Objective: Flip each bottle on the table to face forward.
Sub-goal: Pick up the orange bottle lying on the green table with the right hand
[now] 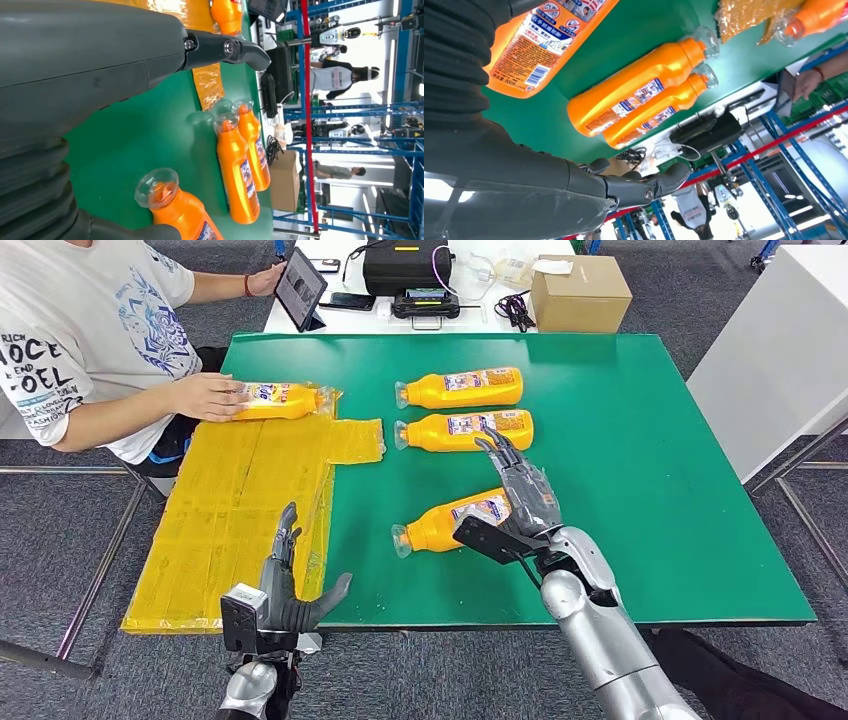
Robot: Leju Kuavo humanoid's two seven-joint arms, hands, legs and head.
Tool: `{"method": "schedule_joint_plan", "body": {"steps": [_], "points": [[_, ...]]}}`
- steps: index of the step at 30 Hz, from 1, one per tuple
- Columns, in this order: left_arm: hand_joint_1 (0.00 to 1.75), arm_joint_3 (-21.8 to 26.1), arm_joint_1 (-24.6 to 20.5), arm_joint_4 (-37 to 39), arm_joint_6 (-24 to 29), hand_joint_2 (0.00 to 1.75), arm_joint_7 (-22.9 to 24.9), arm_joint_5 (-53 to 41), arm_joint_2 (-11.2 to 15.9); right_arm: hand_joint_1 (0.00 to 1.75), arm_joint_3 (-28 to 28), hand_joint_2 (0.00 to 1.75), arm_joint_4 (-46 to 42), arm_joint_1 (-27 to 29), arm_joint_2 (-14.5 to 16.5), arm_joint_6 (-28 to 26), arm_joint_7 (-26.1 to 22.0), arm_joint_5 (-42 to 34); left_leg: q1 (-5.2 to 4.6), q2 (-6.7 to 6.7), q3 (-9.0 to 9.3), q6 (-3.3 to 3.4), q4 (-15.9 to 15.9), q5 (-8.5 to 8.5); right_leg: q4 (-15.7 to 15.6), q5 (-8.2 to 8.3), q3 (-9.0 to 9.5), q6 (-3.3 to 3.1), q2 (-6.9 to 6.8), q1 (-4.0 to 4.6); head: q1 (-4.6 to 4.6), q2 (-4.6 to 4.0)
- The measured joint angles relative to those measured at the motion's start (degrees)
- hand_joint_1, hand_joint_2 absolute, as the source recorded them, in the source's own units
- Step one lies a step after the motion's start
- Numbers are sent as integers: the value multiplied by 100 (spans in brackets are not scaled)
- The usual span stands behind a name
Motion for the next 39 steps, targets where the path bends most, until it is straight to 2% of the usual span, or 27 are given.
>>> {"method": "schedule_joint_plan", "body": {"steps": [20,39], "points": [[0,2,-33,53,-2,175,1,7,-1,0,-2,175,216,-149,-20,-97,41,68,1,0,-1,0,0,0,0,0,-1,0,0,1,0,0],[0,26,8,16,0,175,8,5,0,0,11,175,571,-193,-24,241,132,184,1,0,-2,0,-1,0,0,0,0,0,0,0,0,0]]}}
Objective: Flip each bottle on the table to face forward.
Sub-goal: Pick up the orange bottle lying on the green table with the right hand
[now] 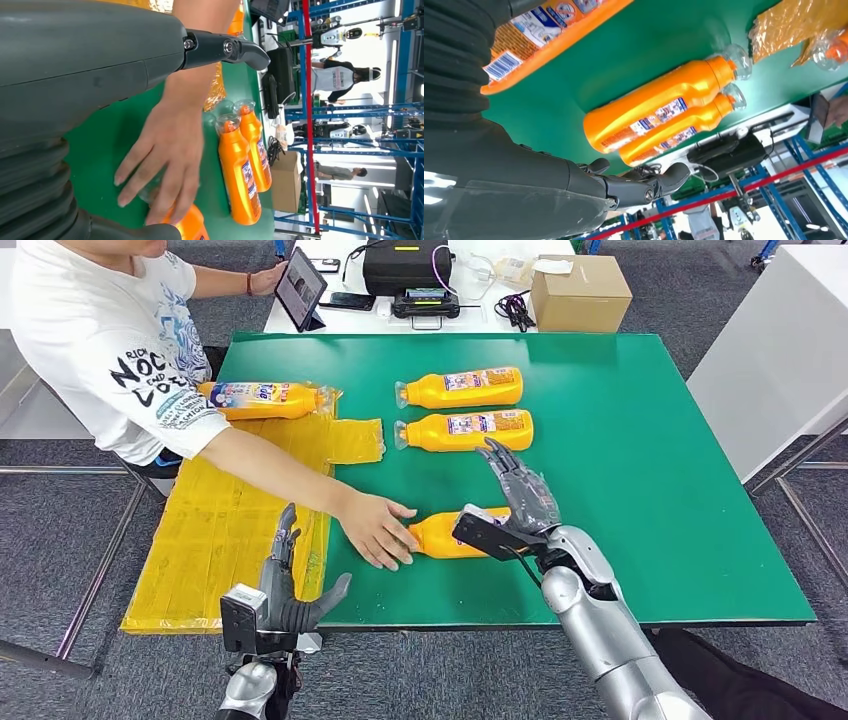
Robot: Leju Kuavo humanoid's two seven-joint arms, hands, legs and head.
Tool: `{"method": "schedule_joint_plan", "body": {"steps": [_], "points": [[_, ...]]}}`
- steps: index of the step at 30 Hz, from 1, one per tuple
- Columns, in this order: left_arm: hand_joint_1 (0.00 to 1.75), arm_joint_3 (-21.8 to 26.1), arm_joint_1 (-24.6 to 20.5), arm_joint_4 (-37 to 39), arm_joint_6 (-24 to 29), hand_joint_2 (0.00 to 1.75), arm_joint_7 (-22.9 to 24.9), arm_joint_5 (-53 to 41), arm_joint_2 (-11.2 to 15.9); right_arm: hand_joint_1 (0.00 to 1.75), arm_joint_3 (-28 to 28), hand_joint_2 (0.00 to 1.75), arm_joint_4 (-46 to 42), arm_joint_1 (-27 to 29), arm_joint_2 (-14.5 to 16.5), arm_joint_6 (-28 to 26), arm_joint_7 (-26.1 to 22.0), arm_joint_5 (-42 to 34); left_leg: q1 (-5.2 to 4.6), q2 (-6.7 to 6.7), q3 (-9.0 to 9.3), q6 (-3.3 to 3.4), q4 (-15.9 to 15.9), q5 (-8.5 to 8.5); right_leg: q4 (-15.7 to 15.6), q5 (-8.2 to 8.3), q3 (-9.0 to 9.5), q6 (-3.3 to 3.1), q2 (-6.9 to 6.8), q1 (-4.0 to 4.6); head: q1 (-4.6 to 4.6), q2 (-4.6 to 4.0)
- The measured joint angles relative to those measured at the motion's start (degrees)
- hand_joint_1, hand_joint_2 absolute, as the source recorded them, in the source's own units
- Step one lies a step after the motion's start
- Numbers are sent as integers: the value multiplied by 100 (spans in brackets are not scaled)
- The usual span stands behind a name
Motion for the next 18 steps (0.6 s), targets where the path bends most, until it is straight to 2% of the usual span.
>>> {"method": "schedule_joint_plan", "body": {"steps": [13,18], "points": [[0,24,12,0,-12,175,5,-1,1,0,175,175,335,-122,-280,847,7,-458,0,-2,-1,0,0,0,0,0,-1,0,-1,0,0,0],[0,31,9,9,-12,175,-16,25,1,0,485,175,509,-321,-642,1532,-7,-745,-1,-7,-2,1,1,1,0,0,0,0,-4,-1,-1,0]]}}
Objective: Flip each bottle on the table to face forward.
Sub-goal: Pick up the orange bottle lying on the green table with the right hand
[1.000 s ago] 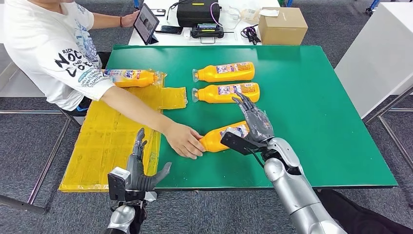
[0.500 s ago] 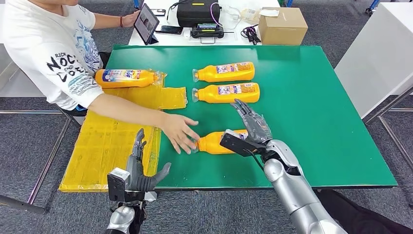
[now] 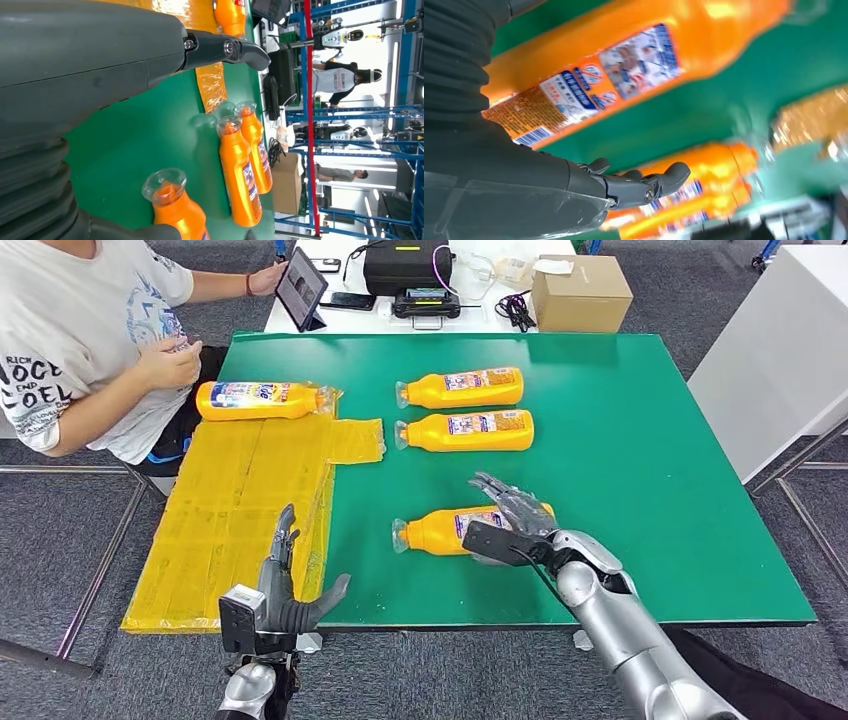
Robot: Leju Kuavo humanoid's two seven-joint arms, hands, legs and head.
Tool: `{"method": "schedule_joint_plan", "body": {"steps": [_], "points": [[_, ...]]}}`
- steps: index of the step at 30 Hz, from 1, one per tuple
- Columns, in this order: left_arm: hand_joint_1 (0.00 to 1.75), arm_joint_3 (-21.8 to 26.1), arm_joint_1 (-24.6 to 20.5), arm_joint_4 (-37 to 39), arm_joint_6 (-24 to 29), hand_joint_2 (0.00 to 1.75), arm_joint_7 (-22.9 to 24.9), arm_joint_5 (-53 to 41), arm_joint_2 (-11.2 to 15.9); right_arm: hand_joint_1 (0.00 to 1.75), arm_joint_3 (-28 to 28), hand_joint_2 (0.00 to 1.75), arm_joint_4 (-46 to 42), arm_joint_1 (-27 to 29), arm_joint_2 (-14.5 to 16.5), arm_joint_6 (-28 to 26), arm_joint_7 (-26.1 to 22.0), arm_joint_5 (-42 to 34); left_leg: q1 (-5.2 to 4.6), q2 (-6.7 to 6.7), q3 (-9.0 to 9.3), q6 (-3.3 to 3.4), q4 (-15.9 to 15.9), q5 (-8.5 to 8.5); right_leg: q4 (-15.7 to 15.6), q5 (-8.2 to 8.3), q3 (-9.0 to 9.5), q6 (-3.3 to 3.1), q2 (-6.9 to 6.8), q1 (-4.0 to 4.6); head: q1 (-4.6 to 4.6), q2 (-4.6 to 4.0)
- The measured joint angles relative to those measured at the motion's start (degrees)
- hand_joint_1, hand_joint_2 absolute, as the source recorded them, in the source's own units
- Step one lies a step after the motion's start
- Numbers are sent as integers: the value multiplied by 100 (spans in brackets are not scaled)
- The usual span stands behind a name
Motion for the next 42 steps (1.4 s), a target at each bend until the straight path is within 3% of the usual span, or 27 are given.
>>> {"method": "schedule_joint_plan", "body": {"steps": [6,15,25,37,38,42], "points": [[0,8,-4,42,-10,175,-26,30,0,0,345,175,194,-208,-458,243,-11,-182,-5,1,-1,1,3,0,0,1,1,2,1,-3,1,0],[0,0,-13,80,-88,175,-30,51,0,0,716,175,352,-333,-639,230,86,-97,0,3,0,1,2,0,0,1,0,1,1,1,-1,0],[0,-1,-14,140,-104,175,-28,55,0,0,1026,175,582,-460,-679,71,264,50,-2,2,0,1,3,0,0,1,1,2,1,-1,0,0],[0,-22,-41,216,-114,175,14,92,0,2,1527,175,1237,-717,-424,-154,475,379,0,8,18,0,2,-1,-1,1,14,1,4,0,1,0],[0,-22,-43,220,-110,175,14,101,0,12,1542,175,1268,-732,-413,-161,487,390,0,8,21,1,2,-1,-1,1,16,1,4,0,1,0],[0,-15,-71,222,-85,175,15,157,0,166,1622,175,1429,-798,-321,-201,566,476,0,9,34,1,2,-2,-2,1,28,1,4,1,0,0]]}}
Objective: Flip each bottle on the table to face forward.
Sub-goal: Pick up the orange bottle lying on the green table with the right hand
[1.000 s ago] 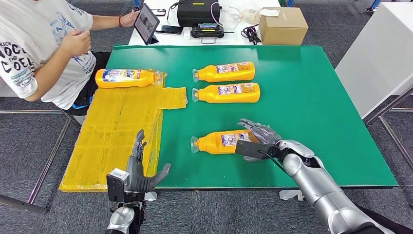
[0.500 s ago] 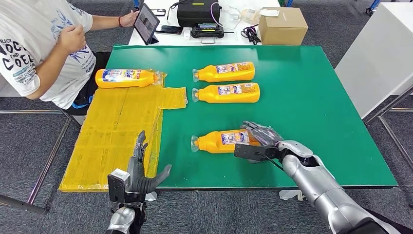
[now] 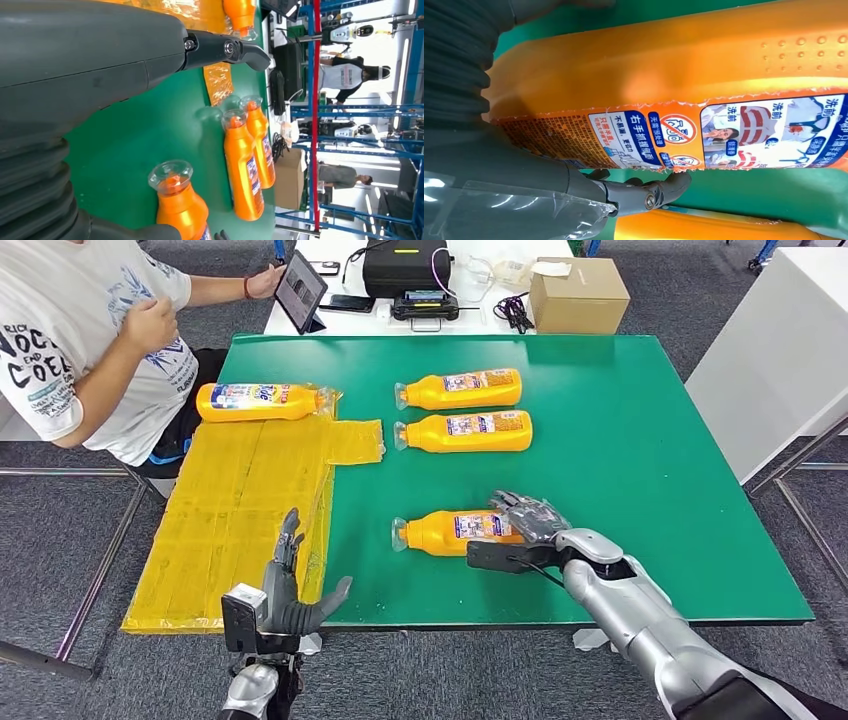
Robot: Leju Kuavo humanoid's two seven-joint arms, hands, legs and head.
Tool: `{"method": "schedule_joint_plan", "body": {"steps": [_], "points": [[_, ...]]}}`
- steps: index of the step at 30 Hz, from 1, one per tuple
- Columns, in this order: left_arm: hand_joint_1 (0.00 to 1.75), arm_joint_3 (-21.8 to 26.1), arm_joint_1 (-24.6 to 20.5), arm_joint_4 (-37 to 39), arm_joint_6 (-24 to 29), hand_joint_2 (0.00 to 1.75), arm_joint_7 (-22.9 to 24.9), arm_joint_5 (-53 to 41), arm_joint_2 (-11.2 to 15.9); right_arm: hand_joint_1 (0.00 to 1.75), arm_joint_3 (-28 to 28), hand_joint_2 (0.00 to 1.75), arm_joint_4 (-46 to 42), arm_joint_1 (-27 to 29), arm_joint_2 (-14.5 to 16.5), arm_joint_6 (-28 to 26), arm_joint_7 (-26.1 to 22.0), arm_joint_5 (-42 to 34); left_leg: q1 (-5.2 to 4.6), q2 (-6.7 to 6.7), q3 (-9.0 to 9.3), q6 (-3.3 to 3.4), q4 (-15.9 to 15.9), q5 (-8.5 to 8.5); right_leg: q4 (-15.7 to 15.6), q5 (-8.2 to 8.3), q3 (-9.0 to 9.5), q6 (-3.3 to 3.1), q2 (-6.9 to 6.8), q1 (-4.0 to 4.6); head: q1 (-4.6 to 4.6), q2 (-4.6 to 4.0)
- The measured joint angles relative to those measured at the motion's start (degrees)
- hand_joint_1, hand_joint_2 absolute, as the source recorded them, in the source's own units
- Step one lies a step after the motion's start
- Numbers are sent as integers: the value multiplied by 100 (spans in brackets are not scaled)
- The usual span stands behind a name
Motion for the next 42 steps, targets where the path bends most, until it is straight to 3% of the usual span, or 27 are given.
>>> {"method": "schedule_joint_plan", "body": {"steps": [1,12,17,21,25,30,32,37,42], "points": [[0,2,-10,0,0,175,3,5,0,175,23,175,52,-22,32,-16,11,31,0,1,5,0,0,0,0,0,4,0,0,0,1,0],[0,2,-48,4,-19,175,40,62,0,175,122,175,364,-110,285,-328,-37,123,1,20,26,0,-1,-1,0,1,17,-1,5,1,1,0],[0,2,-47,4,-14,175,40,75,0,175,26,175,261,39,327,-730,-167,24,1,19,23,0,-1,-1,0,1,16,-1,5,1,2,0],[0,8,-1,-46,46,175,43,105,-1,175,-542,175,-444,619,551,-1623,-505,-287,3,11,5,-1,-1,0,3,1,6,-1,3,3,1,0],[0,11,134,-242,87,175,75,204,-8,175,-1447,175,-1765,1307,1021,-2657,-771,-394,8,-2,-13,-3,-2,1,5,-3,-15,-3,-1,7,-2,0],[0,-8,305,-549,16,175,230,538,-15,175,-2309,175,-3504,2093,1561,-4276,-1478,-386,7,-12,-28,-4,-3,-3,4,-8,-24,-4,-7,4,1,0],[0,-27,352,-659,-24,175,289,627,-15,175,-2527,175,-4084,2385,1718,-4588,-1592,-373,4,-9,-30,-4,-3,-7,2,-9,-26,-4,-5,1,1,0],[0,-102,417,-878,-241,175,427,937,-15,175,-2807,175,-4870,2881,1939,-4756,-1881,-520,1,-8,-28,-1,-3,-10,0,-9,-27,-3,-5,0,1,0],[0,-318,503,-1116,-740,175,640,1369,-4,175,-2884,175,-4889,3189,1997,-3804,-1962,-946,2,-5,-27,-1,-4,-10,1,-7,-26,-3,-4,1,1,0]]}}
